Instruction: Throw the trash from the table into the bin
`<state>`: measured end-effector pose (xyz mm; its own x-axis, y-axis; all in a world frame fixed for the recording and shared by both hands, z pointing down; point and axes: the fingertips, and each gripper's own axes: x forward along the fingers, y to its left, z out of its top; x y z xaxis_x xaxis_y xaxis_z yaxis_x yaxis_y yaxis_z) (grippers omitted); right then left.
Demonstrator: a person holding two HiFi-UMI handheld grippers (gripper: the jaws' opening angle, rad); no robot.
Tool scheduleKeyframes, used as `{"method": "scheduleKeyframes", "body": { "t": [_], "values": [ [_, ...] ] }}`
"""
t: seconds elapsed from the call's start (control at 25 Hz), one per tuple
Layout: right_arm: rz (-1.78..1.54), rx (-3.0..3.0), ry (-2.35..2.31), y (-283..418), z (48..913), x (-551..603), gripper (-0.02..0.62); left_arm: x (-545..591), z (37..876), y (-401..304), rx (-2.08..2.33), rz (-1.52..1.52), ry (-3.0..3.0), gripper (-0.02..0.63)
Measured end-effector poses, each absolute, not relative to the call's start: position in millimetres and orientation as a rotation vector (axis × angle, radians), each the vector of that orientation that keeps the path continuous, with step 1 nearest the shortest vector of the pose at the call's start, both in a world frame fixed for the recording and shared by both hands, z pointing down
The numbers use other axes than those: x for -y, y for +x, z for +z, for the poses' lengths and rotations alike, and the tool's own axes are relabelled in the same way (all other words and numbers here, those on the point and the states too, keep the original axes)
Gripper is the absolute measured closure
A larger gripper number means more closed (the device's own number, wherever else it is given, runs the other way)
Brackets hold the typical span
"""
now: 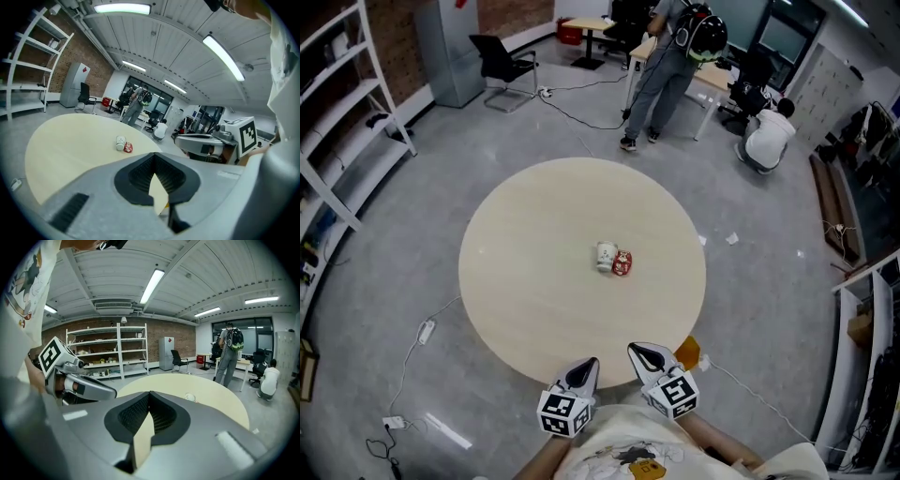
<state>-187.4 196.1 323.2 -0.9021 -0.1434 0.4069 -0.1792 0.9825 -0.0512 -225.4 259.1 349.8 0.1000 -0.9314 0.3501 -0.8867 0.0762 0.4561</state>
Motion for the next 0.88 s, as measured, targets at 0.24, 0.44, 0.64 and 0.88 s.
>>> {"method": "scheduleKeyframes", "body": {
  "t": [0.24, 0.44, 0.64, 0.88],
  "values": [
    [0.09, 2.728, 0.154, -206.5, 323.2, -165.8, 0.591, -228.5, 342.0, -239.7, 1.835, -0.11, 1.783, 0.603],
    [0.087, 2.719, 0.086, -221.4, 327.8, -138.8, 0.591, -202.5, 336.6, -241.5, 1.866, -0.145, 1.732, 0.603],
    [0.102, 2.702, 0.018, -221.7, 334.4, -104.6, 0.577, -170.8, 334.5, -227.8, 1.895, -0.153, 1.677, 0.603],
    [0.092, 2.706, -0.021, -178.6, 325.4, -36.0, 0.523, -116.8, 323.1, -180.6, 1.912, -0.146, 1.619, 0.603]
  ]
}}
